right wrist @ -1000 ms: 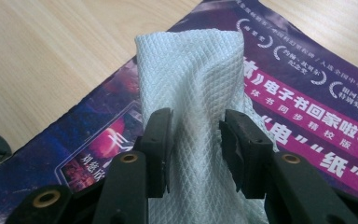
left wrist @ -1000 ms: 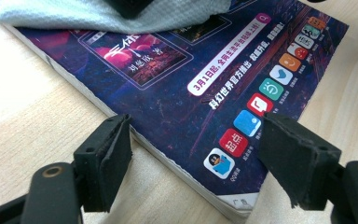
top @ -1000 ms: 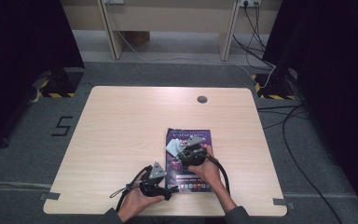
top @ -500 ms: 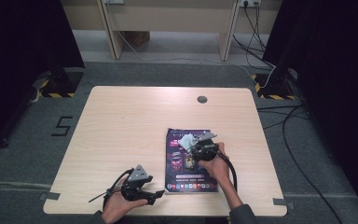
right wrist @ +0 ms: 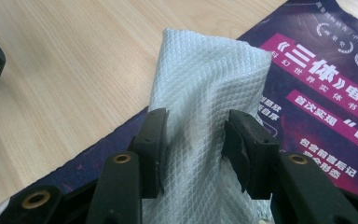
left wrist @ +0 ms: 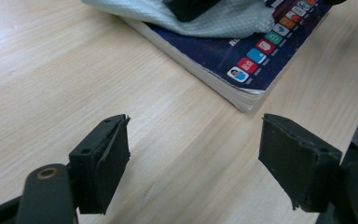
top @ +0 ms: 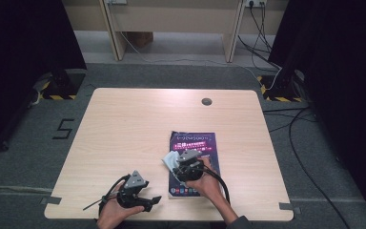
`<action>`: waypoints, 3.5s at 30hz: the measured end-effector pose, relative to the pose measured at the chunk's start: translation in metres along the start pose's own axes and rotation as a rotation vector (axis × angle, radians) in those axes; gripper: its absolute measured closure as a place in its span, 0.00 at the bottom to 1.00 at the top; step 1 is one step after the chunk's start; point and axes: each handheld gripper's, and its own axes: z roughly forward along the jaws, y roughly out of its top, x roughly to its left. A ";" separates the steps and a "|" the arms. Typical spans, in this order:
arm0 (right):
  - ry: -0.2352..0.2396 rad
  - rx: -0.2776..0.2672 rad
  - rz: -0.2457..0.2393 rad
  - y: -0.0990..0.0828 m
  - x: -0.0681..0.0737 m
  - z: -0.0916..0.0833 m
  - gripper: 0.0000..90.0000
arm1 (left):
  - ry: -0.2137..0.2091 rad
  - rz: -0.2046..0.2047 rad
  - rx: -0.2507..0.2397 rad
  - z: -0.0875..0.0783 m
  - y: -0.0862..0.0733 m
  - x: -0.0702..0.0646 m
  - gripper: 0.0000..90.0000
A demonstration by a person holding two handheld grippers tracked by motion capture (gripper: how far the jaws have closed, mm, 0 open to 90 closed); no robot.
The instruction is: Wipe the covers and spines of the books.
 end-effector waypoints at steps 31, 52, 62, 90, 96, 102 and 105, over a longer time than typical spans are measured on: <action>0.037 0.021 -0.054 -0.012 0.022 -0.016 0.72 | 0.139 -0.039 0.004 -0.014 -0.003 0.035 0.26; 0.080 0.027 -0.052 -0.024 0.041 -0.028 0.71 | 0.154 -0.039 0.020 -0.013 -0.004 0.038 0.26; -0.078 0.047 0.080 -0.048 -0.015 -0.050 0.72 | 0.153 -0.043 0.017 -0.012 -0.004 0.039 0.26; -0.064 0.016 0.067 -0.064 -0.008 -0.061 0.73 | 0.130 -0.019 0.023 -0.006 -0.003 0.035 0.26; 0.032 -0.003 -0.019 -0.051 0.030 -0.049 0.73 | 0.125 -0.017 0.015 -0.007 -0.002 0.035 0.26; 0.003 0.000 0.039 -0.058 0.008 -0.054 0.70 | 0.128 -0.021 0.011 -0.008 -0.002 0.036 0.26; -0.036 0.003 0.092 -0.062 -0.007 -0.057 0.70 | 0.127 -0.016 0.014 -0.007 -0.002 0.035 0.26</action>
